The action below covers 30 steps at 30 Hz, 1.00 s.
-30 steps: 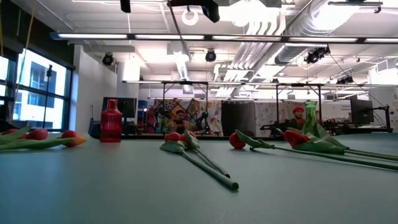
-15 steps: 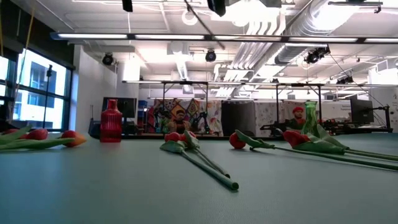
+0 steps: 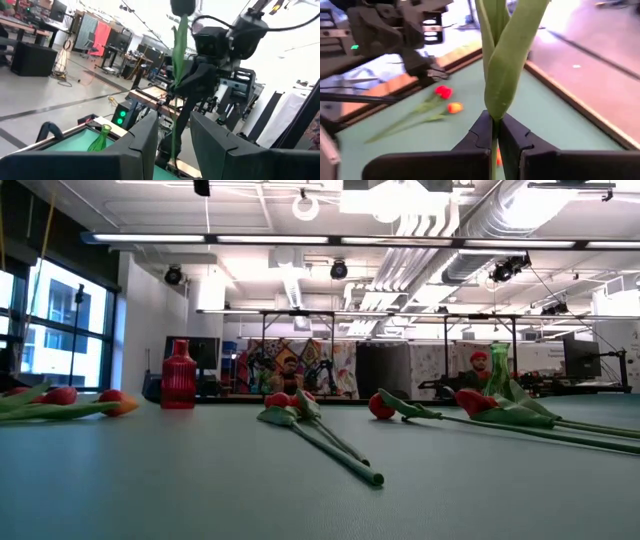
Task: Sort flowers into vase by color
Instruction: Put the black tulip into the transparent flower vase
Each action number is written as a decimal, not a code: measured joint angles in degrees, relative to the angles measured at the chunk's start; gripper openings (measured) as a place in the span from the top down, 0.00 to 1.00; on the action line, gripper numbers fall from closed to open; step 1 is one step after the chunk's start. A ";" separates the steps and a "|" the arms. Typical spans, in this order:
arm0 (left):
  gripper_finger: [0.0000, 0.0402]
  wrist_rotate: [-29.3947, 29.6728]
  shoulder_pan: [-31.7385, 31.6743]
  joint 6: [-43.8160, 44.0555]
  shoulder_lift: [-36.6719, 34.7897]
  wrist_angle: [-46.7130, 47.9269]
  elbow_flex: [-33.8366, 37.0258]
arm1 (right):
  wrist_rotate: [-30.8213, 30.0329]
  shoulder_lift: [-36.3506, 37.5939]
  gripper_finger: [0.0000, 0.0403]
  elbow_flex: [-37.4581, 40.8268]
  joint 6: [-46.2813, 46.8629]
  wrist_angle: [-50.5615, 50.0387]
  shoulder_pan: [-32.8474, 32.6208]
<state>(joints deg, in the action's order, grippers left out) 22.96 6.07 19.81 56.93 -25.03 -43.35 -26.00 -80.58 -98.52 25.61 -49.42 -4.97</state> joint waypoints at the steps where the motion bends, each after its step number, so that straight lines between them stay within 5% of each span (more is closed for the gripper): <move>1: 0.74 -0.02 0.00 -0.04 0.00 0.25 0.00 | -2.41 1.29 1.00 0.00 0.73 -2.19 -1.26; 8: 0.74 -0.04 0.00 -1.17 0.04 1.16 0.00 | -15.96 9.01 1.00 -0.02 9.03 -13.83 -11.48; 24: 0.74 3.13 -0.04 -2.45 0.04 1.93 0.00 | -22.32 13.53 1.00 -0.02 34.65 -39.96 -36.01; 30: 0.74 4.51 -0.04 -1.92 0.04 3.02 0.00 | -28.37 14.07 1.00 1.28 39.64 -40.53 -46.16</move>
<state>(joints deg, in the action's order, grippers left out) 27.47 6.02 17.89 56.97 -22.01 -43.35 -54.37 -66.51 -97.24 65.24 -89.95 -51.13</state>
